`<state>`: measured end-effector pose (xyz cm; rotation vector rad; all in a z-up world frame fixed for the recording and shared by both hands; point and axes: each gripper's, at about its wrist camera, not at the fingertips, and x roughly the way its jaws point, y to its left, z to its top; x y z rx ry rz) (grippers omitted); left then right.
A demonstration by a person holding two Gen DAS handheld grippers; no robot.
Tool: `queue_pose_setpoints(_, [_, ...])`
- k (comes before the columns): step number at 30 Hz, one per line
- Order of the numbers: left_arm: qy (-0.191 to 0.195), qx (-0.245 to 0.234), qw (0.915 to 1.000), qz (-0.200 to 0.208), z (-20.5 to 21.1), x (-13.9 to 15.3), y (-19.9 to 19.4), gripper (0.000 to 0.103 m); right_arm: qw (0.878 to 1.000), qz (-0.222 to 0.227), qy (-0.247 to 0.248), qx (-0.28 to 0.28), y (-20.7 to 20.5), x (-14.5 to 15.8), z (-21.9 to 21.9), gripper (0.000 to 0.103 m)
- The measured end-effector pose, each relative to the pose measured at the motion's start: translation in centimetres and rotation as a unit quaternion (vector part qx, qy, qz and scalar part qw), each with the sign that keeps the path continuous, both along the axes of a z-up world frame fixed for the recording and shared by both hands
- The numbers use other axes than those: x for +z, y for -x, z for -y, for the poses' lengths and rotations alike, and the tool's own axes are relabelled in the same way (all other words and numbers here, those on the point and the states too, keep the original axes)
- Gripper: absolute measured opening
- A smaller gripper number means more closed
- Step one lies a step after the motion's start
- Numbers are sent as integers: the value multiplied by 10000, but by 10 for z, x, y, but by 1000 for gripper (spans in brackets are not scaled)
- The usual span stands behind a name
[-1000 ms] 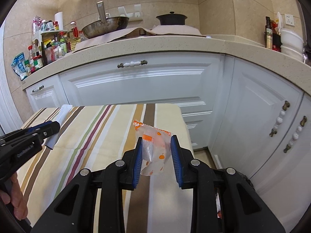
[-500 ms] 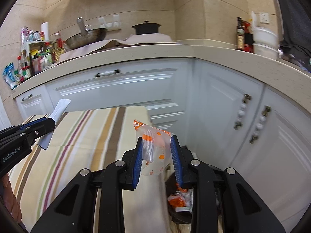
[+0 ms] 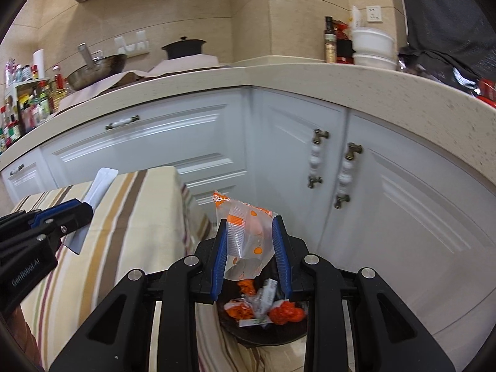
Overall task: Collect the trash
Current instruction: 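Open both grippers over the black bin to drop wrapper and strip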
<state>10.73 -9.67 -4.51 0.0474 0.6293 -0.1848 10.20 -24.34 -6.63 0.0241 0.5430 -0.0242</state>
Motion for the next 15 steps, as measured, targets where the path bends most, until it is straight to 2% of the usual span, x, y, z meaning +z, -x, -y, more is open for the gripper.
queue_pose_setpoints(15, [-250, -312, 9990, -190, 49, -33, -39, 14, 9993, -290, -69, -234, -22, -29, 30, 29])
